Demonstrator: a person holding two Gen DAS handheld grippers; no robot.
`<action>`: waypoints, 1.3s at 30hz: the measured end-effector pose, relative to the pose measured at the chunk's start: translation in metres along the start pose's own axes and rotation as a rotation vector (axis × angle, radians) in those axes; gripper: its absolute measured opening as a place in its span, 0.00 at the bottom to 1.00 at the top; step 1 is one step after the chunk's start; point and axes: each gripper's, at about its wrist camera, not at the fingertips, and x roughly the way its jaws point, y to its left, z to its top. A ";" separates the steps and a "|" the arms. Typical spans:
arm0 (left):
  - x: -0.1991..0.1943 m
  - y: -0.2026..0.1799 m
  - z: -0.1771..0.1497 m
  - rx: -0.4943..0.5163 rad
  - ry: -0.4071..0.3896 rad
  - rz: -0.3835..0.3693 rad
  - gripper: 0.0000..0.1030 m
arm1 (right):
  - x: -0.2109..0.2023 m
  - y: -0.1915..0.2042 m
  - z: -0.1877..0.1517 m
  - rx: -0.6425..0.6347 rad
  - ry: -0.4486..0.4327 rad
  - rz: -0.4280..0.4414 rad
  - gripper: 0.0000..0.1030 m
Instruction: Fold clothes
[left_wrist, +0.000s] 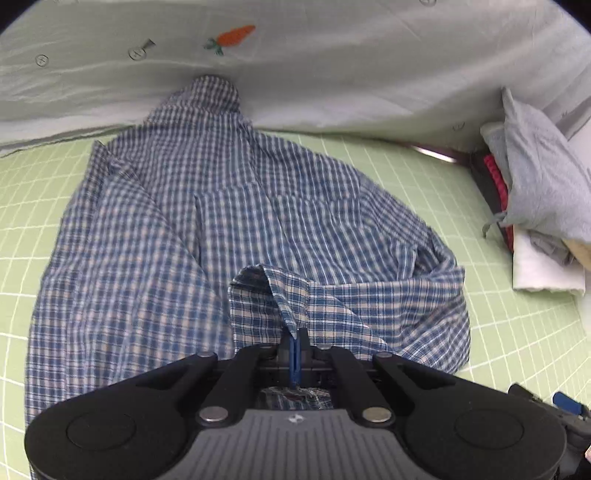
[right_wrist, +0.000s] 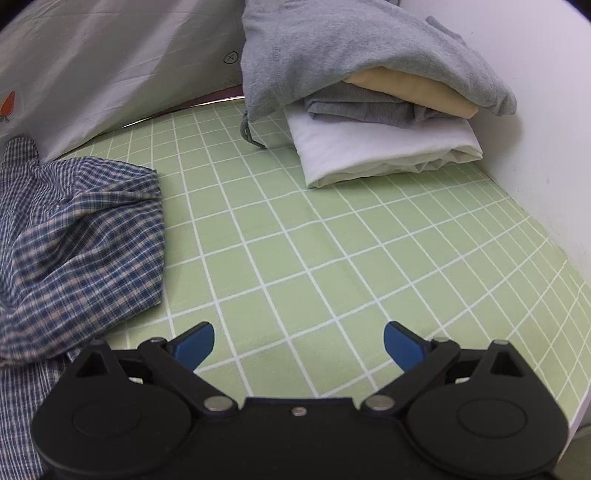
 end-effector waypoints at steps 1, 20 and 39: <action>-0.008 0.008 0.005 -0.012 -0.033 0.003 0.01 | -0.003 0.004 -0.001 -0.014 -0.002 0.000 0.97; -0.048 0.333 0.066 -0.519 -0.297 0.323 0.04 | -0.054 0.094 -0.014 -0.136 0.037 0.032 0.97; -0.086 0.171 -0.116 -0.383 -0.009 0.189 0.79 | -0.072 0.066 -0.077 -0.220 0.066 0.165 0.82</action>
